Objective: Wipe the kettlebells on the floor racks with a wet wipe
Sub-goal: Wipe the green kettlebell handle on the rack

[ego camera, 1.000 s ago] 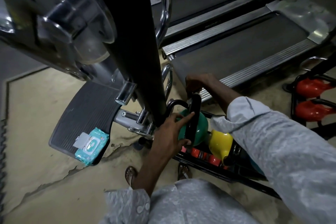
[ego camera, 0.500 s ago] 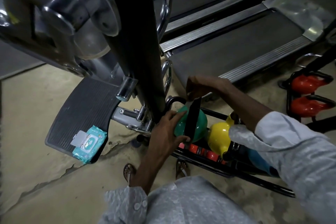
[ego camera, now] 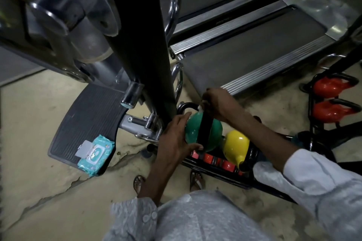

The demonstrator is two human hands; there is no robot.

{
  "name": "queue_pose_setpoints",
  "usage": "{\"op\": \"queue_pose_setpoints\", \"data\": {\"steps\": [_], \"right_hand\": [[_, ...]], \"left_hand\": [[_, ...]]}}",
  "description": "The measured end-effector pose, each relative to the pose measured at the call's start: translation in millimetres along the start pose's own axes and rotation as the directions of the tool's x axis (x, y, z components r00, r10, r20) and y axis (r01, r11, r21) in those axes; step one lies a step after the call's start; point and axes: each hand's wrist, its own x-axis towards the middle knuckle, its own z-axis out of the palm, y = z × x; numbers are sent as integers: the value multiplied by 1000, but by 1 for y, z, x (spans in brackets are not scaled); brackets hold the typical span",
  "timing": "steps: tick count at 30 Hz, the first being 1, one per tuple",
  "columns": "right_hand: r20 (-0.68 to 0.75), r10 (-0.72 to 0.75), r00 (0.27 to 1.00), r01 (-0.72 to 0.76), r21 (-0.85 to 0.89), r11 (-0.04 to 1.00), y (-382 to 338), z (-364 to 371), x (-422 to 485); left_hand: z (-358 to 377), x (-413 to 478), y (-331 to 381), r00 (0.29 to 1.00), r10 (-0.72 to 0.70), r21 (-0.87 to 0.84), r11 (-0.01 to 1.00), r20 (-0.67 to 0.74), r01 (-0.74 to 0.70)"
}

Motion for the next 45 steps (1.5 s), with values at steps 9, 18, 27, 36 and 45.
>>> {"op": "queue_pose_setpoints", "data": {"steps": [9, 18, 27, 36, 45], "right_hand": [[-139, 54, 989, -24, 206, 978, 7, 6, -15], [182, 53, 982, -58, 23, 998, -22, 1, -10], [527, 205, 825, -279, 65, 958, 38, 2, 87], [330, 291, 898, -413, 409, 814, 68, 22, 60], [-255, 219, 942, -38, 568, 822, -21, 34, -65]], "left_hand": [[0, 3, 3, 1000, -1, 29, 1000, 6, 1], [0, 1, 3, 1000, 5, 31, 1000, 17, -6], [-5, -5, 10, 1000, 27, 88, 996, 7, -27], [-5, -3, 7, 999, 34, 89, 995, 33, -37], [-15, 16, 4, 979, 106, -13, 994, 173, -106]]}}
